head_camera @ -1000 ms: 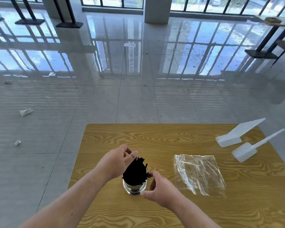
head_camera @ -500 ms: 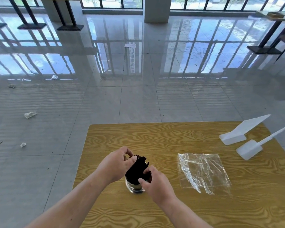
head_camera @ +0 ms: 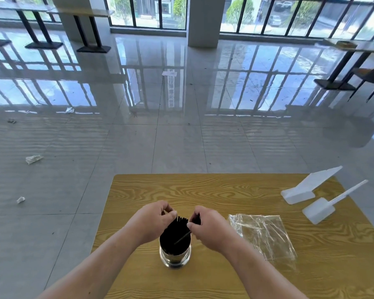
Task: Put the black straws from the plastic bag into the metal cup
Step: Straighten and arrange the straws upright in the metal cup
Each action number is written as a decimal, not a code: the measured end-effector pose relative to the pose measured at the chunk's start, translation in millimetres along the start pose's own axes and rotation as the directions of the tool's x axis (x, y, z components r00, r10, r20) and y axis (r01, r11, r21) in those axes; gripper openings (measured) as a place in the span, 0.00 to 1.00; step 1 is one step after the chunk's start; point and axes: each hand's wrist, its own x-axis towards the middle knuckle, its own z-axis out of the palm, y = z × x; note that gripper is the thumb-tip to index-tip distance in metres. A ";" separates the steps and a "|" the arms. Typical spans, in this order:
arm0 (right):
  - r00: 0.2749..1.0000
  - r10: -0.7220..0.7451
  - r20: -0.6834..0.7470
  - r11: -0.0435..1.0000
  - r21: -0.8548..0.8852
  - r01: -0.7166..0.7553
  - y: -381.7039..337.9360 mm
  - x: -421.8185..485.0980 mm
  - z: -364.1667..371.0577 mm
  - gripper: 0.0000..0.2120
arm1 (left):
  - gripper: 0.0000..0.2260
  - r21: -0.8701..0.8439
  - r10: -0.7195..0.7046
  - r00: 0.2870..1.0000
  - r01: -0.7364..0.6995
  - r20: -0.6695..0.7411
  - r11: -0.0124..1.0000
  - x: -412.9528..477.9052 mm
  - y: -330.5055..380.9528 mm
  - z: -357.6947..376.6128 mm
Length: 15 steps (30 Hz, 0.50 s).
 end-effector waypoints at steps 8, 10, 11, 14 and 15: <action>0.999 -0.046 0.020 0.998 0.052 0.045 -24.0 -1.1 -68.6 0.04 | 0.21 -0.054 0.021 1.000 -0.022 -0.009 0.998 7.5 11.8 -4.3; 0.999 -0.049 -0.019 0.994 0.097 0.051 -25.5 -1.2 -81.3 0.04 | 0.29 -0.121 0.039 0.999 -0.041 -0.019 0.992 7.1 14.4 -6.0; 0.997 -0.056 -0.048 0.992 0.111 0.061 -25.4 -0.7 -87.0 0.04 | 0.32 -0.153 0.048 0.999 -0.050 -0.015 0.987 5.7 17.4 -7.5; 0.989 -0.078 -0.123 0.982 0.162 0.098 -22.8 1.4 -99.7 0.05 | 0.37 -0.222 0.053 0.998 -0.048 0.016 0.974 0.3 28.3 -10.2; 0.987 -0.083 -0.139 0.979 0.176 0.107 -21.6 2.1 -102.4 0.05 | 0.38 -0.235 0.048 0.998 -0.041 0.027 0.971 -1.1 31.7 -10.7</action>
